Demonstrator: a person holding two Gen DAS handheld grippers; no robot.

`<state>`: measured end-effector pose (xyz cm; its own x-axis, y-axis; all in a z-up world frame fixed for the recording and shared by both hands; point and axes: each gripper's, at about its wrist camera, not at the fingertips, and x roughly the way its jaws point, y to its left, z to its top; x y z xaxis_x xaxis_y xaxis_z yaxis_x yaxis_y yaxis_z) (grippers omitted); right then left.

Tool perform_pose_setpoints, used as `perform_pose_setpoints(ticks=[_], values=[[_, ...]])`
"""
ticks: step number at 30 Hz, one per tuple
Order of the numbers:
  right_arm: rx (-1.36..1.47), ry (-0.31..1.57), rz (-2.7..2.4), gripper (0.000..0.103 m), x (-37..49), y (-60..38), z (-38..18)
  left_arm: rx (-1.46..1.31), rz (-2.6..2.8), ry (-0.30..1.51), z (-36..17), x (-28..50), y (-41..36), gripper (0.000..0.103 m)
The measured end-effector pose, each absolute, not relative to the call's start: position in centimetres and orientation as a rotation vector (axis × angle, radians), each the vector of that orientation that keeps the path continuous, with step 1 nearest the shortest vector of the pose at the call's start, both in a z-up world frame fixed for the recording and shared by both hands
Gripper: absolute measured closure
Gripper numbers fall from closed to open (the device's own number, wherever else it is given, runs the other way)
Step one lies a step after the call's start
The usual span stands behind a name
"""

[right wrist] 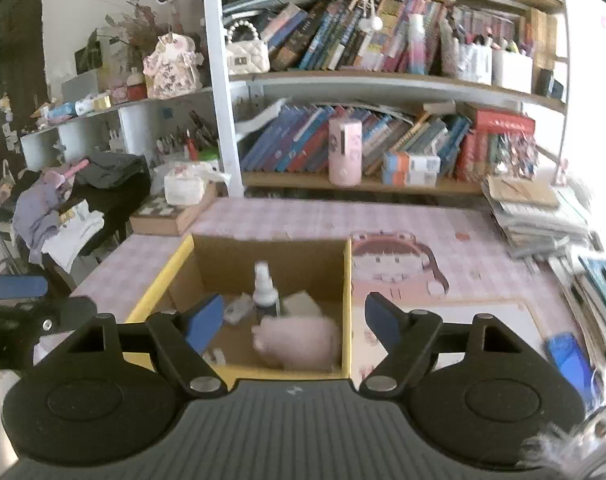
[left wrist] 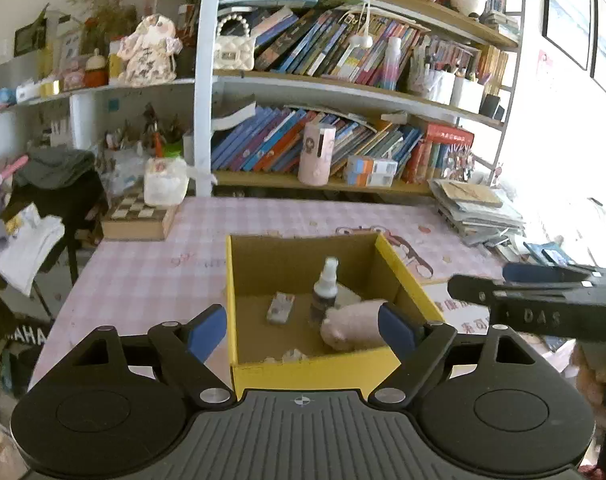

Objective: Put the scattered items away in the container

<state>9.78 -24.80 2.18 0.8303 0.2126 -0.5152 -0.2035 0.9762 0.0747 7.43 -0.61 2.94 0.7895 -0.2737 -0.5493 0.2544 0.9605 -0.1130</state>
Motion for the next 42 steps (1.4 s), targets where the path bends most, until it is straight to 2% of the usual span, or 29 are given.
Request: perform_pose_setpoints(ticks=[10,24,42], values=[[0.010,0.614,0.133,0.018,5.1,-24.0,-0.9,-0.083,-0.251,0.711,-0.7,5.3,-0.6,0.018],[-0.063,0.699,0.115,0.012,3.6,-22.3,-3.1,-0.085,-0.169,0.834,-3.9,4.1,-0.2,0.018],[-0.073,0.723,0.129,0.007,3.7,-22.2,-3.3,-0.117,-0.170,0.851,-3.8,3.7,-0.4,0.016]])
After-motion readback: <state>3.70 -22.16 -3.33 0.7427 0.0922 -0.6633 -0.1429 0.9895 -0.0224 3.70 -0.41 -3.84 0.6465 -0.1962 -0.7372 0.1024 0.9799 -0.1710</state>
